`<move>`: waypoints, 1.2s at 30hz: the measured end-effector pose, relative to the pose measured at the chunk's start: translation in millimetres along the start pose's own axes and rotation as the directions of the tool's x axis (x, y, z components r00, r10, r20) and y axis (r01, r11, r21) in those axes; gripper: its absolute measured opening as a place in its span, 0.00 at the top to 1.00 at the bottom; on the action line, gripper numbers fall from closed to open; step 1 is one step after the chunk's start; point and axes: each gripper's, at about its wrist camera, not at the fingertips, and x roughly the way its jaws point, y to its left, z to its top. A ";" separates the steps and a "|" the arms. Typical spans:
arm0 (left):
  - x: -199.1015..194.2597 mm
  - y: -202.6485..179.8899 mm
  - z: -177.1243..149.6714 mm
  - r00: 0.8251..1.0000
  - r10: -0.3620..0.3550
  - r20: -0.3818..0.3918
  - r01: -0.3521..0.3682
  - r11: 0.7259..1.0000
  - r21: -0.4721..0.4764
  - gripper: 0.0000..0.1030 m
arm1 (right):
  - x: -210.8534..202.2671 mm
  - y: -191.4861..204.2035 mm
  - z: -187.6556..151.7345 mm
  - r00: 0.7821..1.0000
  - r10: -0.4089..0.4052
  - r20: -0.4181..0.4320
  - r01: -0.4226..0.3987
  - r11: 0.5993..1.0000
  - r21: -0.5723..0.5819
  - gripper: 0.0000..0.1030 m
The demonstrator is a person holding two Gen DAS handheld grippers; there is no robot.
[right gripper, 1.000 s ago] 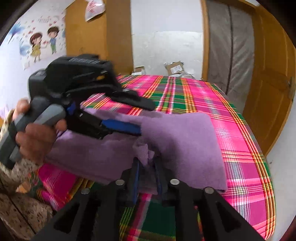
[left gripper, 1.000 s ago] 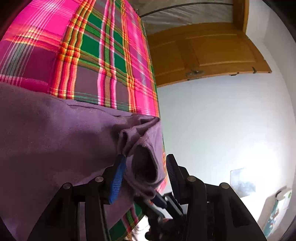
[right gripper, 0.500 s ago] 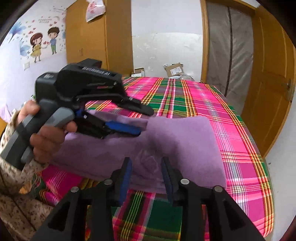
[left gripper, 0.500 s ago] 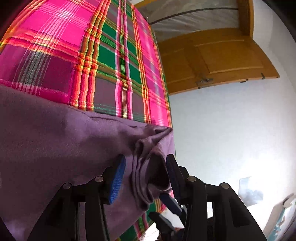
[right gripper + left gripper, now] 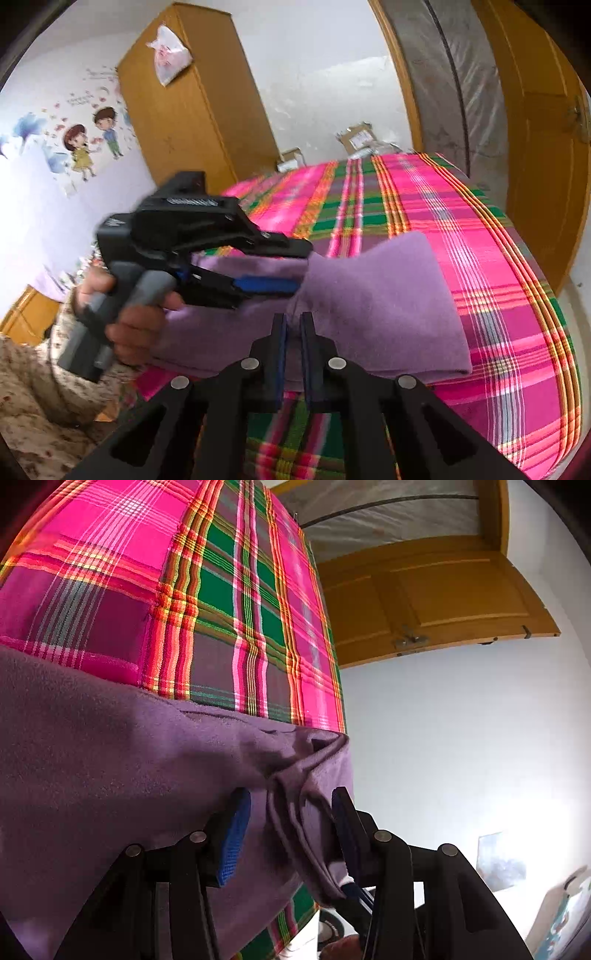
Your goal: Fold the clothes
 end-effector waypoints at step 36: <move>2.3 -5.9 6.6 0.998 0.062 0.006 -0.062 0.998 0.015 0.55 | 19.1 0.2 -1.9 0.977 -0.164 -0.136 0.163 0.986 -0.022 0.93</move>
